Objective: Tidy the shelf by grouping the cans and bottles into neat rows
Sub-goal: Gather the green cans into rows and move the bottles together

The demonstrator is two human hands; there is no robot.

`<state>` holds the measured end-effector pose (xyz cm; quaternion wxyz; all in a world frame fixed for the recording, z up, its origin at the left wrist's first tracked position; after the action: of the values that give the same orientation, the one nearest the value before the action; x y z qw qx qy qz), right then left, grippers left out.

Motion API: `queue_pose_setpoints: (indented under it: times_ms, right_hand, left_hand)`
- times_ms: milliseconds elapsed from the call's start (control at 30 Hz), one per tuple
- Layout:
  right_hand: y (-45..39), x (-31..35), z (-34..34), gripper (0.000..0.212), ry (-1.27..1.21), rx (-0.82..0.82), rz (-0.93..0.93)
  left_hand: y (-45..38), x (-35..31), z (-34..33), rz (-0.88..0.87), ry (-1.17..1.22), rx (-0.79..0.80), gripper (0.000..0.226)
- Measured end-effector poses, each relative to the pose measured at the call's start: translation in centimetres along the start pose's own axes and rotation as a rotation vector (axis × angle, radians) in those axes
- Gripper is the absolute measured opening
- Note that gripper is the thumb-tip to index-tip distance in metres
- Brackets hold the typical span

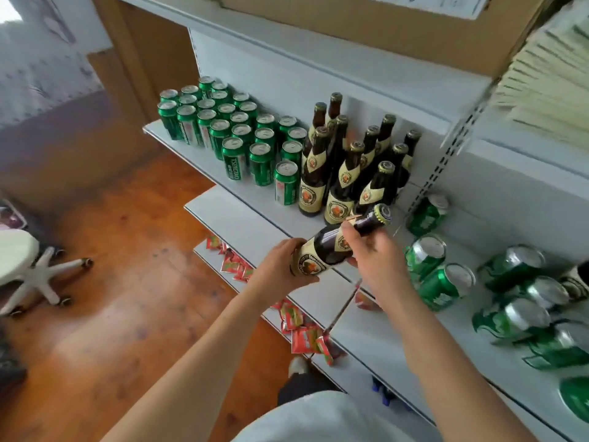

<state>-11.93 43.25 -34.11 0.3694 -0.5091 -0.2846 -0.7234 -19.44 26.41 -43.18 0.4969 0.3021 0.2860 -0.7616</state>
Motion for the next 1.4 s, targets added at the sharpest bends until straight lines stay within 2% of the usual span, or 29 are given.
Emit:
queue_pose_setpoints:
  times_ms: [133,333,467,633,767,867,967,1033,1200,1300,1400]
  right_hand:
    - [-4.6,0.3,-4.0,0.030,0.193,-0.015,0.173]
    - [-10.3,0.6,-6.3,0.021,0.325,-0.039,0.265]
    - [-11.8,1.4,-7.3,0.028,0.515,-0.054,0.332]
    - [-11.1,1.9,-8.0,0.043,0.743,-0.306,0.323]
    - [-10.9,1.6,-8.3,0.047,0.745,-0.379,0.308]
    - [-10.7,1.1,-8.5,0.051,0.714,-0.409,0.286]
    - [-10.6,0.5,-8.3,0.058,0.665,-0.389,0.249]
    - [-10.3,0.1,-8.4,0.061,0.652,-0.367,0.222]
    - [-9.6,-0.6,-8.9,0.068,0.648,-0.354,0.156]
    - [-9.3,-0.4,-9.4,0.069,0.622,-0.390,0.127]
    - [-9.1,-0.3,-9.8,0.073,0.642,-0.393,0.082]
  left_hand:
    - [-5.1,1.9,-1.0,0.042,-0.121,0.048,0.067]
    - [-10.7,2.6,-3.0,0.065,-0.185,0.109,0.067]
    - [-12.6,3.1,-4.3,0.025,-0.198,0.153,0.075]
    - [-13.8,3.5,-4.3,-0.041,-0.144,0.267,0.071]
    - [-14.1,3.2,-4.2,-0.059,-0.113,0.310,0.079]
    - [-14.2,3.6,-3.8,0.064,-0.086,0.309,0.076]
    - [-15.9,3.4,-2.5,0.237,0.022,0.143,0.056]
    - [-16.9,2.9,-1.8,0.289,0.083,0.089,0.052]
    - [-18.1,1.7,-1.4,0.385,0.267,0.129,0.044]
    - [-19.3,1.4,-2.4,0.459,0.373,0.158,0.032]
    - [-21.1,2.4,-4.5,0.563,0.540,0.210,0.033]
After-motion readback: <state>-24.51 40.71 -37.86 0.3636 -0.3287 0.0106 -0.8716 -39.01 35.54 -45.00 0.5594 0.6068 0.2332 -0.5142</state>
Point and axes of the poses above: each hand's wrist, its own y-axis away from the middle knuckle, its own z-axis out of the back of the hand, x = y × z, the point moved 2 cm from there along -y, towards the middle knuckle, and after that the axes turned 12 degrees about -x, right-handed, at the moved point
